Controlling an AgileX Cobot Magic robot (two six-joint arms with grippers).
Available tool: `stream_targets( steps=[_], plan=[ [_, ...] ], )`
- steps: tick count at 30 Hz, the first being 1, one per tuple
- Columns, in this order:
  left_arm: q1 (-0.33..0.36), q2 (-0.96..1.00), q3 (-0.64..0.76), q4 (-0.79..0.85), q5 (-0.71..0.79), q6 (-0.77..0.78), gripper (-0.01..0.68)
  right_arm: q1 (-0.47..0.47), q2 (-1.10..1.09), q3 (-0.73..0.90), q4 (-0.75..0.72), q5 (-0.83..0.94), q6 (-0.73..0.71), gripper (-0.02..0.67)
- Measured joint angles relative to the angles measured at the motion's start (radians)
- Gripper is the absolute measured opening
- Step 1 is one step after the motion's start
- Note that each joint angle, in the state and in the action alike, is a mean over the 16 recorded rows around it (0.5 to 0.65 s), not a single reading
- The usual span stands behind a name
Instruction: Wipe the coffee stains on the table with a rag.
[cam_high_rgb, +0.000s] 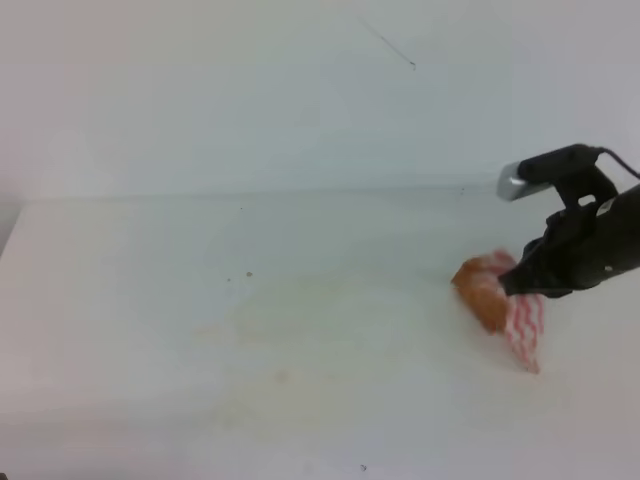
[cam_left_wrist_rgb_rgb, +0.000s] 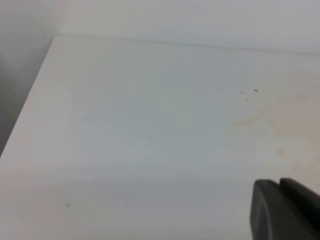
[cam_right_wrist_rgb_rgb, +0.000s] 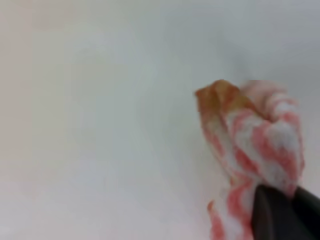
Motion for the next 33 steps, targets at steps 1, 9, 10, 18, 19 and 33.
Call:
stream_targets(
  steps=[1, 9, 10, 18, 19, 33],
  plan=[
    [0.0, 0.0, 0.0, 0.0, 0.0, 0.0, 0.001, -0.001, 0.003, 0.002, 0.004, 0.003, 0.0, 0.097],
    [0.0, 0.0, 0.0, 0.0, 0.0, 0.0, 0.001, 0.0, -0.028, -0.007, 0.026, 0.065, -0.004, 0.272],
    [0.0, 0.0, 0.0, 0.0, 0.0, 0.0, 0.001, 0.0, -0.044, -0.009, 0.027, 0.077, -0.004, 0.281],
    [0.0, 0.0, 0.0, 0.0, 0.0, 0.0, 0.001, 0.0, -0.27, 0.003, 0.012, 0.167, 0.018, 0.191],
    [0.0, 0.0, 0.0, 0.0, 0.0, 0.0, 0.001, 0.0, -0.311, 0.015, 0.005, 0.169, 0.026, 0.166],
    [0.0, 0.0, 0.0, 0.0, 0.0, 0.0, 0.001, 0.0, -0.955, 0.539, -0.106, -0.114, 0.141, 0.006]
  ],
)
